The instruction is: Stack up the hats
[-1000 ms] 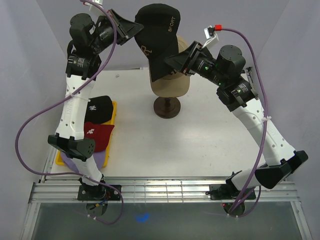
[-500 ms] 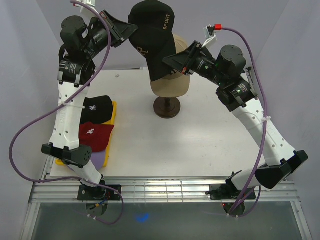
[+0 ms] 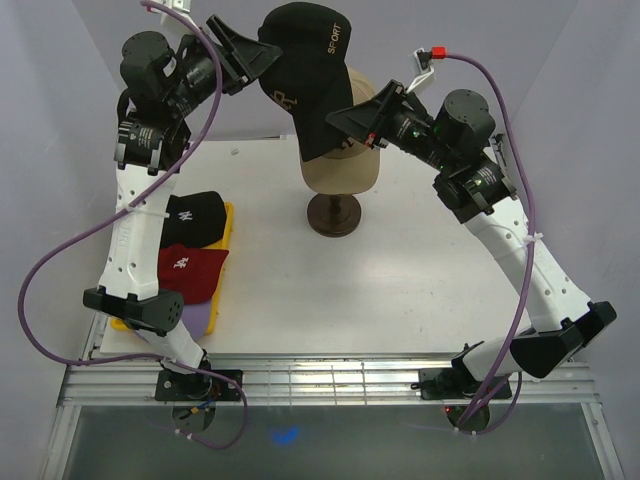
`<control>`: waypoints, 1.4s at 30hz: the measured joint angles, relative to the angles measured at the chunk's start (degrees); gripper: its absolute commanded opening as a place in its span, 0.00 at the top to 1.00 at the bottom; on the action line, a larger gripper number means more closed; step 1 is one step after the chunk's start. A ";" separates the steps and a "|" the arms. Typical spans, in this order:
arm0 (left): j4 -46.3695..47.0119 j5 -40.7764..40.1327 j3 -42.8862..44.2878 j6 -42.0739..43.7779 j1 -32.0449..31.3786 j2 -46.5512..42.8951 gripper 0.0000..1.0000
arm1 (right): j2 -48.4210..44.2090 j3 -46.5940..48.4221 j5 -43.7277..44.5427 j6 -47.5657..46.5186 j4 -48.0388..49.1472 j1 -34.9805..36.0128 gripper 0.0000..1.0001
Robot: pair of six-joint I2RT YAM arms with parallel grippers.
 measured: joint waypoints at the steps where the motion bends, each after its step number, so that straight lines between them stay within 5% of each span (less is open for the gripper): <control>1: -0.02 0.11 0.00 -0.11 -0.07 0.00 0.36 | 0.00 0.00 -0.02 0.20 0.31 -0.07 0.92; 7: 0.87 0.63 -3.98 0.70 -0.26 -2.36 0.26 | -0.02 0.00 -0.68 0.87 0.70 -0.48 0.92; 9: 1.31 0.24 -7.39 1.73 -0.37 -4.66 0.05 | -0.02 0.00 -1.40 1.03 0.66 -0.68 0.92; 10: 1.40 -0.20 -9.31 2.54 -0.50 -5.99 0.02 | -0.02 0.00 -1.70 1.07 0.59 -0.76 0.92; 18: -0.52 -7.54 -13.46 7.43 -1.68 -13.18 0.02 | 0.00 1.18 -2.93 1.46 0.63 -1.44 0.92; 26: -7.93 -14.29 11.13 9.73 -2.12 -1.68 0.02 | 0.02 4.81 -2.75 2.14 3.56 -3.13 0.92; 36: -13.66 -13.92 6.64 10.40 -2.21 2.23 0.02 | 0.00 4.92 -3.23 2.23 3.41 -5.92 0.92; 42: -18.82 -20.44 3.89 16.17 -2.89 1.79 0.02 | 0.00 4.92 -4.11 2.25 3.39 -5.99 0.92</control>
